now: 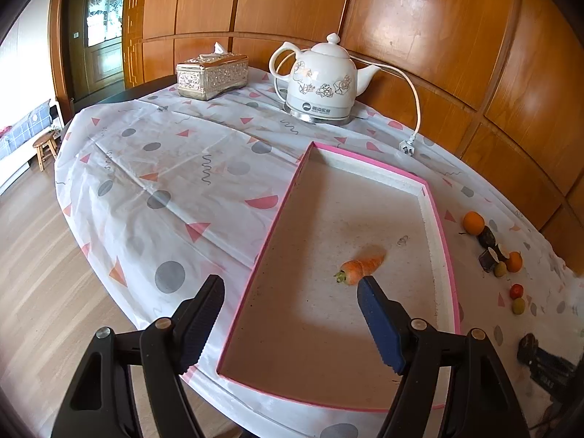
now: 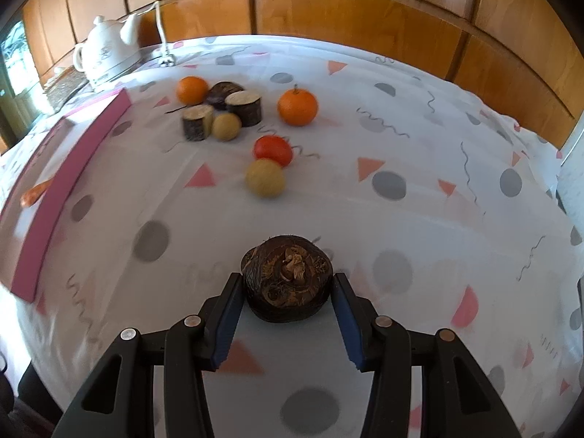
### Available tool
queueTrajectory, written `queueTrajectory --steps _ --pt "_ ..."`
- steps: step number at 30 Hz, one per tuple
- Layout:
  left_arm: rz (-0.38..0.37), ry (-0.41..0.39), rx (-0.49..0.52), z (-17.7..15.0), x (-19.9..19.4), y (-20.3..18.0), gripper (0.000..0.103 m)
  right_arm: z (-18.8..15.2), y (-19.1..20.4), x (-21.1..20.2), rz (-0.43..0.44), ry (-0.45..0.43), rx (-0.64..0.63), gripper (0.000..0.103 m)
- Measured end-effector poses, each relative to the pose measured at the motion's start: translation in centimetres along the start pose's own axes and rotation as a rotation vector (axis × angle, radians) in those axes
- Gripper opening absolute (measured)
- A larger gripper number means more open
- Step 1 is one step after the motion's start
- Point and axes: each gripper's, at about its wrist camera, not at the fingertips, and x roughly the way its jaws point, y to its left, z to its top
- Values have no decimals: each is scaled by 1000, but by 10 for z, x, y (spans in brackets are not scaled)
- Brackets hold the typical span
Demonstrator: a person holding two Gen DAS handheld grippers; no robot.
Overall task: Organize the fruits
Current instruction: 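Carry the brown root with the right gripper into the tray and release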
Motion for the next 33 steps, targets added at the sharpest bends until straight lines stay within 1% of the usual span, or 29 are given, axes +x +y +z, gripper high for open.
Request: queueTrajectory --steps 5,8,11,15,22,29,33 --pt "-3 -2 -2 -1 -1 0 76 -7 17 -6 82 8 -7 49" --pt "-3 -3 -1 0 -1 1 76 -8 31 -6 106 10 -27 49" --pt "-4 -12 -8 0 -4 3 76 -5 44 -6 158 17 -35 49" --pt "-4 -16 -16 -1 -5 5 76 2 64 -6 206 16 -59 49" --pt "-6 -9 -38 -1 -4 10 79 8 93 -7 235 21 -125 49" --pt "-2 -13 -51 -1 -4 13 79 26 129 -23 296 -24 -213 49" --pt "-1 -10 -64 -1 -3 17 79 40 158 -31 341 -52 -280 49"
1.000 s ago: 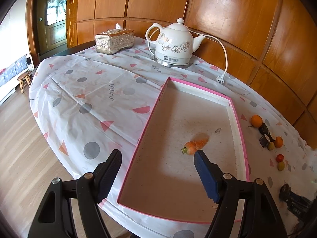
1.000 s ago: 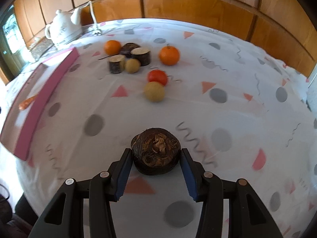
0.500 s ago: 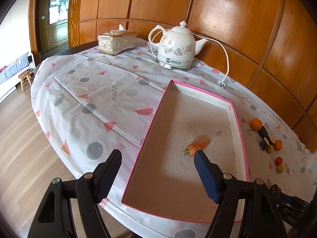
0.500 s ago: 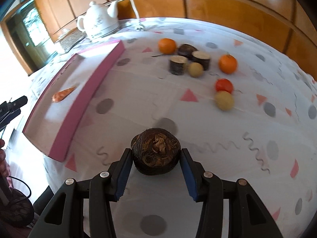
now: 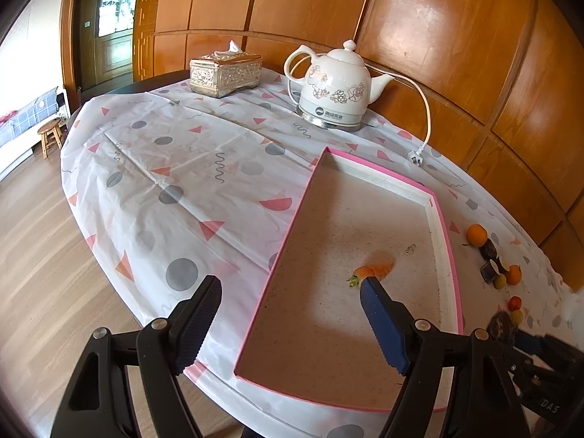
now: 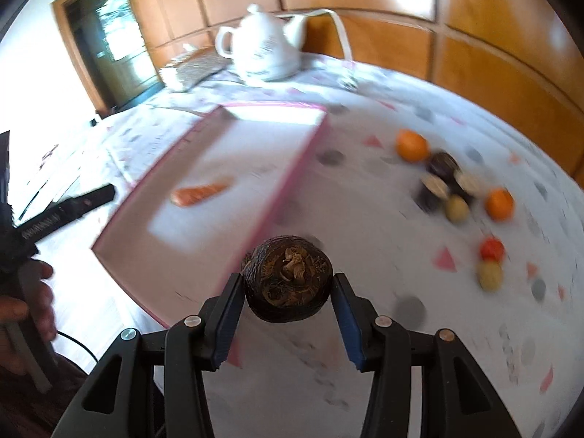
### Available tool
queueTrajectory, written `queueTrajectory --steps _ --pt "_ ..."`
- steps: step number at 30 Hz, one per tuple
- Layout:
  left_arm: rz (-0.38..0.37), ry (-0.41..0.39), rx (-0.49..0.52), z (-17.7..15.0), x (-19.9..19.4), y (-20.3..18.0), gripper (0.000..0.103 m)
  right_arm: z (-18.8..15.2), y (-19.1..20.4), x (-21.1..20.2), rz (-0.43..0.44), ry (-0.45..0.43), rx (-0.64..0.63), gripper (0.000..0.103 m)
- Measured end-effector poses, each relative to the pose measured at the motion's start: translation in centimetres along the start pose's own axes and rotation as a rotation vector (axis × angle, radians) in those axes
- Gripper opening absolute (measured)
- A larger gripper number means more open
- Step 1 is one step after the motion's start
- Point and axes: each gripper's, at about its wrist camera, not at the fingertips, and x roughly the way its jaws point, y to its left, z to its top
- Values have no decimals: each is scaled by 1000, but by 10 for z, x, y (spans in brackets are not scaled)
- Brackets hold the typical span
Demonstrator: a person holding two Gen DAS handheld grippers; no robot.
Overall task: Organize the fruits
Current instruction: 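Carry the brown root with the right gripper into the tray and release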
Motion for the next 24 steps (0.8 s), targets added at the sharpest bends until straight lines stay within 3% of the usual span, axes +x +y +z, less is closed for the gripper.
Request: queueTrajectory --steps 11,20,24 --pt "12 -1 -39 2 2 12 79 46 57 29 25 -20 -152 50" --pt "23 9 -47 0 4 18 79 45 70 60 -2 16 -173 51" --pt "21 8 -40 0 3 15 79 42 64 51 -16 -10 -148 64"
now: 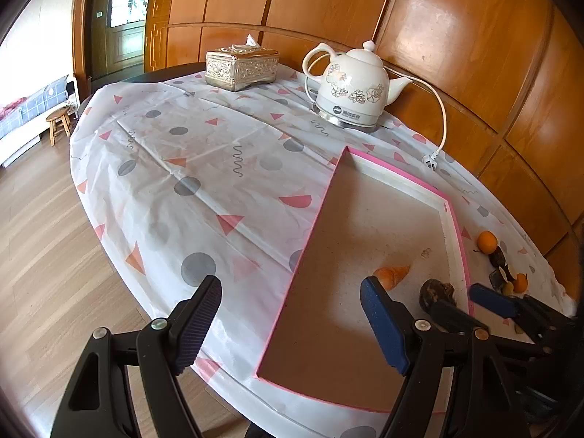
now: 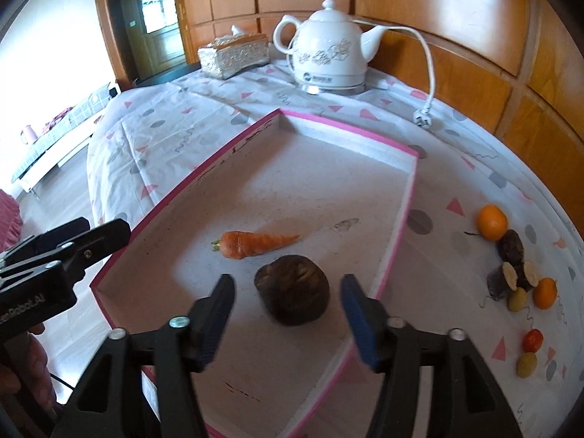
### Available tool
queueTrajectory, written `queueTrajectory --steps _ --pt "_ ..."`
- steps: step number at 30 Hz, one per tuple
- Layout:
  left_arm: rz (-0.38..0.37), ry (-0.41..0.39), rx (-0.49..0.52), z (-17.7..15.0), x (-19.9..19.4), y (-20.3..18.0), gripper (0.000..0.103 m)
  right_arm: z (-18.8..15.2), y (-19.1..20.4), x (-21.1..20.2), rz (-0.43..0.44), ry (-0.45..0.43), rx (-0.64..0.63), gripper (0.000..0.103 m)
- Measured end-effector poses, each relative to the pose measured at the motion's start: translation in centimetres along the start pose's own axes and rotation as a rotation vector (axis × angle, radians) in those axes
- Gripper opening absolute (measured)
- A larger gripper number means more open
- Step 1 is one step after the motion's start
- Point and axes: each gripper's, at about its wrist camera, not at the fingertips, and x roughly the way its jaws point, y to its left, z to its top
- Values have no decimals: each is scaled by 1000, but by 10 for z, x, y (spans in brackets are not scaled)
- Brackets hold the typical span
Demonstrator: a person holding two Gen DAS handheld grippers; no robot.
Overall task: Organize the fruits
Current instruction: 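Carry the brown root with the right gripper into the tray and release, then move the left gripper toward the wooden log slices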
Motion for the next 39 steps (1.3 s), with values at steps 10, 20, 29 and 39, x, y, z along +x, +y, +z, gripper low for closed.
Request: queueTrajectory --steps 10,20,29,39 --pt "-14 -24 31 0 -8 -10 79 -32 -41 -48 -109 -105 157 66" --pt "-25 -32 80 -1 -13 -25 79 -73 -78 -82 -308 -172 233 66" --pt "-32 -50 127 -4 -20 -38 82 -103 -117 -102 -354 -218 374 66" --pt "-44 -57 176 -7 -22 -51 84 -150 -165 -104 -407 -144 587 66"
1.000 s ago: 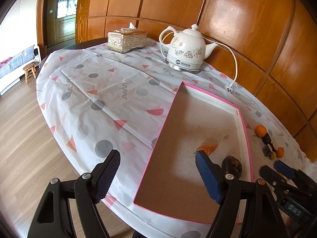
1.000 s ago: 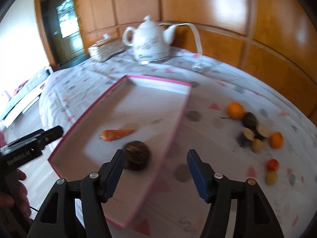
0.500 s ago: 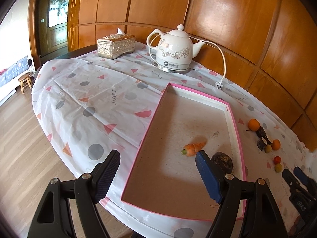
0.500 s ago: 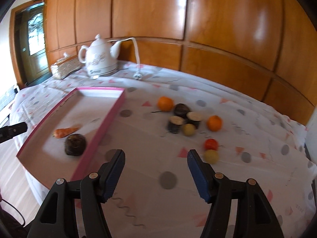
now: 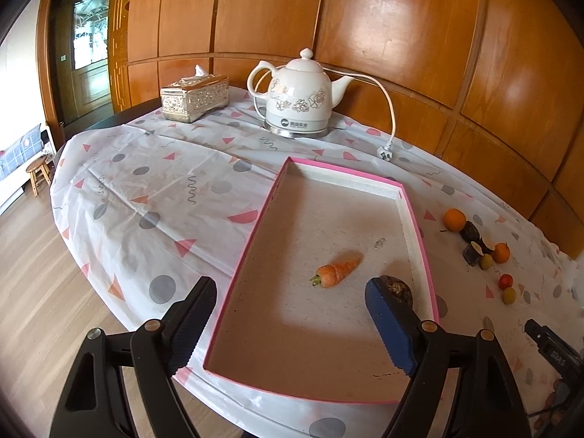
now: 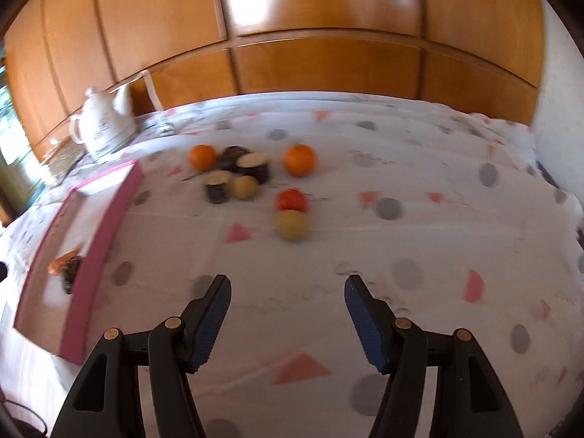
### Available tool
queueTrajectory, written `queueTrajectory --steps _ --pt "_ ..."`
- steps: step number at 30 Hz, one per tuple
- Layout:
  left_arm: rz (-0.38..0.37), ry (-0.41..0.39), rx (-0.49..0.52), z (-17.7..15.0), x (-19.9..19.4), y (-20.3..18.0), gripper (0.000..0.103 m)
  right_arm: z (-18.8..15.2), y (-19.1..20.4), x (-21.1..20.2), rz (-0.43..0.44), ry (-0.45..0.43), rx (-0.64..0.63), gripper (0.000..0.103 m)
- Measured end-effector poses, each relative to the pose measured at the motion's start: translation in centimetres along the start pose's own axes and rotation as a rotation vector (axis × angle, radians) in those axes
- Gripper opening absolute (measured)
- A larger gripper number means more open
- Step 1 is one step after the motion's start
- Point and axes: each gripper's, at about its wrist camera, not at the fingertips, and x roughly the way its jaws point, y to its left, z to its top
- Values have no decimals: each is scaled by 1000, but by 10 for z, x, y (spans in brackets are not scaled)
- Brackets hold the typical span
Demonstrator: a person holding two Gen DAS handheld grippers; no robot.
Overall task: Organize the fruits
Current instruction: 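Move the left gripper toward the wooden log slices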
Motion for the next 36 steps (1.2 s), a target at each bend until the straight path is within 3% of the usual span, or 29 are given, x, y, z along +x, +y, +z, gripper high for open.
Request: queueTrajectory --steps 19,24,27,31,36 --pt "-116 50 169 19 12 -63 83 -7 -68 -1 -215 -25 106 66" --pt "-188 77 254 28 19 -96 64 -10 -83 -1 -245 -19 137 66" --pt "-253 107 301 34 26 -122 60 -12 -89 1 -249 -12 146 66" --pt "-283 137 326 41 39 -145 58 -12 -92 0 -255 -16 145 66" --pt "-332 206 317 53 65 -172 36 -10 -99 1 -268 -18 150 66"
